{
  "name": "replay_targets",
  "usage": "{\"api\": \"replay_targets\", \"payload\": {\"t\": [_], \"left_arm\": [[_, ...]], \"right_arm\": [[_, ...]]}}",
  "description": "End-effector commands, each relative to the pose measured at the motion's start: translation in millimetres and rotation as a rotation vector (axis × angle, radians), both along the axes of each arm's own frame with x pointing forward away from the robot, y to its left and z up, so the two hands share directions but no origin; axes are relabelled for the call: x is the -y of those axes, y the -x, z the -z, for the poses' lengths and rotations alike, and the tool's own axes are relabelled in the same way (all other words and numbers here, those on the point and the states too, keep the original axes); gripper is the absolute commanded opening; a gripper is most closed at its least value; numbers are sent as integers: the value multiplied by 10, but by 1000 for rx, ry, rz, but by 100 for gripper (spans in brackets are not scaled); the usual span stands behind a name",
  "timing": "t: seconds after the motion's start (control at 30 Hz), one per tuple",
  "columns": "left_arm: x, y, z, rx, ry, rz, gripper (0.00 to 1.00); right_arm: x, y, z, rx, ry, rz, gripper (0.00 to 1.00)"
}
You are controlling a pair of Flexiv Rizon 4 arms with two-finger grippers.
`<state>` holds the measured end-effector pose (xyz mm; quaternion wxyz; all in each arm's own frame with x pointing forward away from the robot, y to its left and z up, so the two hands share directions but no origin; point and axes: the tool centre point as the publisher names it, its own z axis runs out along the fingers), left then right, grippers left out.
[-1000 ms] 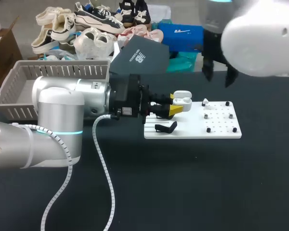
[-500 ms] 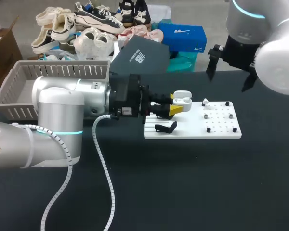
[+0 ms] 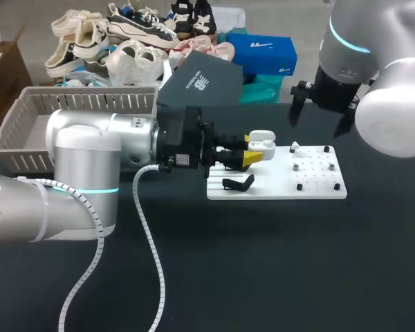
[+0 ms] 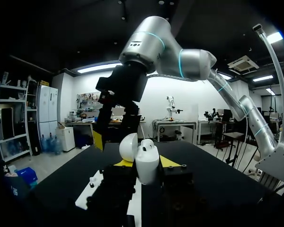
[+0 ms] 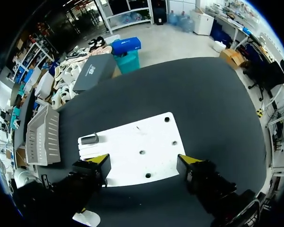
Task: Pick up each earbud case from the left stands, insert the matching earbuds, close the lid, and place the case in the box.
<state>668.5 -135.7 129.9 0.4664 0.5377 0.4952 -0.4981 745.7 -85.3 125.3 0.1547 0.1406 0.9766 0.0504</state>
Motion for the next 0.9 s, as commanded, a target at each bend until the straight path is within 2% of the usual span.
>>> {"api": "replay_targets", "payload": {"t": [0.03, 0.17, 0.27, 0.43, 0.7, 0.9], "left_arm": [[3, -8, -1, 0, -1, 1, 0], [3, -8, -1, 0, -1, 1, 0], [3, -8, -1, 0, -1, 1, 0], [3, -8, -1, 0, -1, 1, 0], [3, -8, -1, 0, -1, 1, 0], [3, -8, -1, 0, -1, 1, 0]], "right_arm": [[-98, -135, 175, -19, 3, -9, 87], [-140, -249, 377, -39, 1, -14, 80], [-147, -323, 512, -48, -1, -7, 69], [-140, -430, 647, -56, -6, -4, 60], [-112, -594, 761, -61, -58, 8, 53], [-82, -591, 806, -68, -90, 12, 49]]}}
